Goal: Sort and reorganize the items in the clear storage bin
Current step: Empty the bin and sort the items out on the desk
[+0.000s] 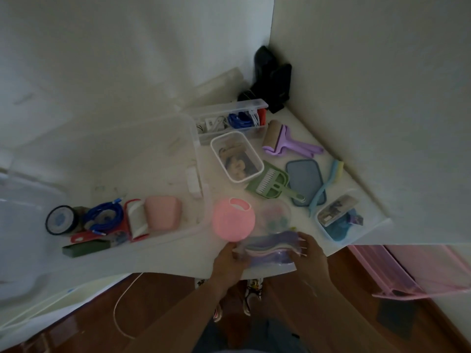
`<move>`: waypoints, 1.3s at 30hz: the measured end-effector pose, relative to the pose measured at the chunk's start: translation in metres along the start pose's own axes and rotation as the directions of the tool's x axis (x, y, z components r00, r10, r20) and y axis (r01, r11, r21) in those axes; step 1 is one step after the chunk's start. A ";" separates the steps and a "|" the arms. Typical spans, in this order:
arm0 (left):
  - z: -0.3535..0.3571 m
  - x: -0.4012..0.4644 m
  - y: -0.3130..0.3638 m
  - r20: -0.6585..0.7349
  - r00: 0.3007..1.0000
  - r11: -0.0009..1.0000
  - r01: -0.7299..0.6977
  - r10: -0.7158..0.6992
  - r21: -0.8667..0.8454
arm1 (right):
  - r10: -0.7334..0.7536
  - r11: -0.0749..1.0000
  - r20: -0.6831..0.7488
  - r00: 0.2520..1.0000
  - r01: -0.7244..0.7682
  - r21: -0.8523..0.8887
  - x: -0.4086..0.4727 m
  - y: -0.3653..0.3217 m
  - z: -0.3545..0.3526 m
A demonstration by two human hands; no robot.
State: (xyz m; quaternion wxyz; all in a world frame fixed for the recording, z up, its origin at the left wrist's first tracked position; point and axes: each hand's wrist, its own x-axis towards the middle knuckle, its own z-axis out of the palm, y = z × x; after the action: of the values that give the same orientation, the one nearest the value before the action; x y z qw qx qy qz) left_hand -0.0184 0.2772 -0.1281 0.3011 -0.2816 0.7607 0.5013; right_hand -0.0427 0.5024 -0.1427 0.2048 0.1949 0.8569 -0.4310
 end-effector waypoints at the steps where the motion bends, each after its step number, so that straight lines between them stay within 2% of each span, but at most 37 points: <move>1: -0.001 -0.002 0.004 -0.006 1.000 0.998 0.004 -0.003 0.068 | 0.000 0.999 -0.026 1.000 -0.001 -0.050 -0.004 -0.005 0.000; 3: -0.004 -0.008 0.005 -0.066 0.997 0.956 -0.014 0.035 0.295 | -0.028 0.987 -0.117 0.993 0.009 -0.157 -0.017 -0.017 -0.002; 4: -0.007 -0.014 0.003 -0.103 0.990 0.904 -0.041 0.094 0.426 | -0.077 0.976 -0.164 0.983 0.041 -0.215 -0.026 -0.024 -0.004; 5: -0.012 -0.023 0.005 -0.125 0.976 0.845 -0.085 0.177 0.529 | -0.149 0.959 -0.190 0.970 0.095 -0.269 -0.037 -0.034 -0.007; 7: -0.024 -0.044 0.010 -0.111 0.927 0.752 -0.217 0.360 0.622 | -0.356 0.910 -0.195 0.914 0.292 -0.295 -0.058 -0.060 -0.010; 9: -0.043 -0.067 0.019 -0.089 0.878 0.707 -0.315 0.471 0.633 | -0.466 0.879 -0.189 0.865 0.428 -0.209 -0.080 -0.094 -0.010; 12: -0.089 -0.100 0.032 -0.147 0.820 0.699 -0.360 0.552 0.618 | -0.507 0.862 -0.140 0.850 0.501 -0.079 -0.103 -0.152 -0.004; 15: -0.150 -0.124 0.034 -0.288 0.763 0.725 -0.320 0.579 0.610 | -0.583 0.811 -0.085 0.808 0.585 -0.007 -0.119 -0.204 0.009; 17: -0.193 -0.129 0.028 -0.433 0.655 0.738 -0.298 0.620 0.606 | -0.613 0.789 -0.085 0.786 0.615 -0.003 -0.124 -0.235 0.022; 19: -0.230 -0.120 0.017 -0.516 0.592 0.752 -0.258 0.619 0.606 | -0.643 0.766 -0.062 0.763 0.642 -0.044 -0.117 -0.266 0.041; 21: -0.259 -0.102 0.006 -0.510 0.618 0.742 -0.190 0.599 0.643 | -0.637 0.759 0.040 0.769 0.636 -0.140 -0.093 -0.295 0.071; 24: -0.282 -0.078 -0.003 -0.495 0.685 0.782 -0.178 0.534 0.597 | -0.476 0.665 0.244 0.845 0.527 -0.529 -0.035 -0.323 0.130; 25: -0.286 -0.072 -0.005 -0.478 0.703 0.784 -0.185 0.527 0.593 | -0.394 0.628 0.261 0.881 0.466 -0.623 -0.018 -0.328 0.148; 27: -0.291 -0.064 -0.011 -0.439 0.733 0.778 -0.194 0.520 0.598 | -0.269 0.612 0.251 0.930 0.366 -0.701 0.008 -0.332 0.179; 30: -0.298 -0.059 -0.024 -0.436 0.751 0.804 -0.208 0.496 0.556 | -0.203 0.601 0.221 0.954 0.300 -0.741 0.028 -0.324 0.205; 32: -0.305 -0.057 -0.034 -0.442 0.757 0.824 -0.220 0.482 0.522 | -0.206 0.617 0.205 0.957 0.290 -0.732 0.035 -0.321 0.208; 34: -0.312 -0.057 -0.041 -0.440 0.769 0.847 -0.240 0.464 0.474 | -0.219 0.687 0.229 0.949 0.316 -0.655 0.035 -0.322 0.200; 37: -0.318 -0.056 -0.043 -0.426 0.794 0.882 -0.277 0.434 0.382 | -0.243 0.888 0.276 0.930 0.328 -0.322 0.013 -0.328 0.169; 39: -0.318 -0.056 -0.035 -0.419 0.803 0.895 -0.301 0.425 0.330 | -0.266 0.946 0.311 0.912 0.308 -0.096 -0.014 -0.333 0.145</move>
State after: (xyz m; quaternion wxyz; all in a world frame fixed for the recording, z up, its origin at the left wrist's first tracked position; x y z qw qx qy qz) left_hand -0.0114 -0.0242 -0.0066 0.0331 -0.2053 0.9074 0.3653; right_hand -0.1744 0.1979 0.0050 0.2778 -0.0148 0.8648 -0.4180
